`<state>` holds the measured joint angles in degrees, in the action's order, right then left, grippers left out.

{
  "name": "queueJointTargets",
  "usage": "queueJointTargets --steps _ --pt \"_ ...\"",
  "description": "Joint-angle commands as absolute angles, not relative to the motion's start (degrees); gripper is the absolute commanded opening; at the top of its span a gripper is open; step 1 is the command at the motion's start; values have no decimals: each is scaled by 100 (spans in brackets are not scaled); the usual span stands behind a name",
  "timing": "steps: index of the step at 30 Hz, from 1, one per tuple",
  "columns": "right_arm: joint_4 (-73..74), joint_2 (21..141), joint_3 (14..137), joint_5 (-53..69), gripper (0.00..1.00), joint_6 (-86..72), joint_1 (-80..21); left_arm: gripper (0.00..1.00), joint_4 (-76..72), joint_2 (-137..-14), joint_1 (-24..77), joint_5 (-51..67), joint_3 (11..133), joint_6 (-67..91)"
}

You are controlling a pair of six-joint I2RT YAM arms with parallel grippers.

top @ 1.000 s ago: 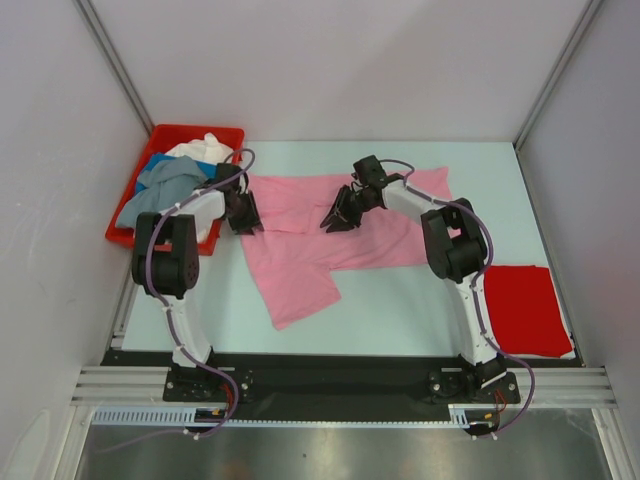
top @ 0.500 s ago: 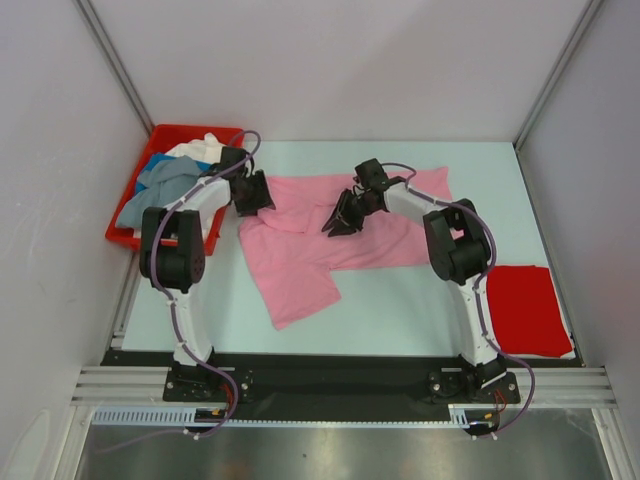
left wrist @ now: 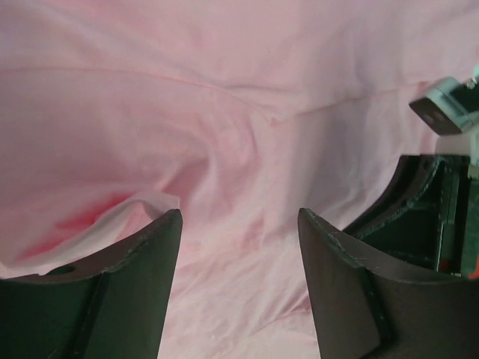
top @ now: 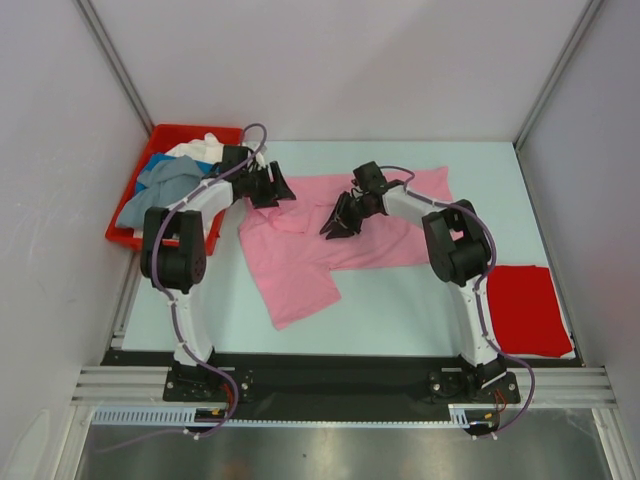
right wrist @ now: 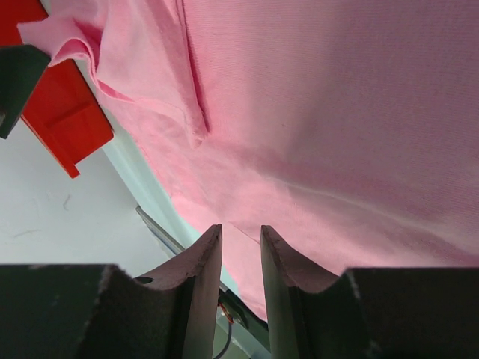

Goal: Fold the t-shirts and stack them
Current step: Fold the tshirt

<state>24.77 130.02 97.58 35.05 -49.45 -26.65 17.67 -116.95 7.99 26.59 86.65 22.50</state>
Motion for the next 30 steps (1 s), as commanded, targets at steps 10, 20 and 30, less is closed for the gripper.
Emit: queueJointTargets --steps 10,20,30 --pt "2153 12516 9378 3683 33 -5019 -2610 66 2241 -10275 571 1064 7691 2285" --pt "2048 12533 9264 3744 33 -5071 -2637 65 2725 -10318 501 210 7427 2864" --pt "1865 12577 9255 3770 34 -5071 -2681 39 2627 -10775 361 220 7558 2909"
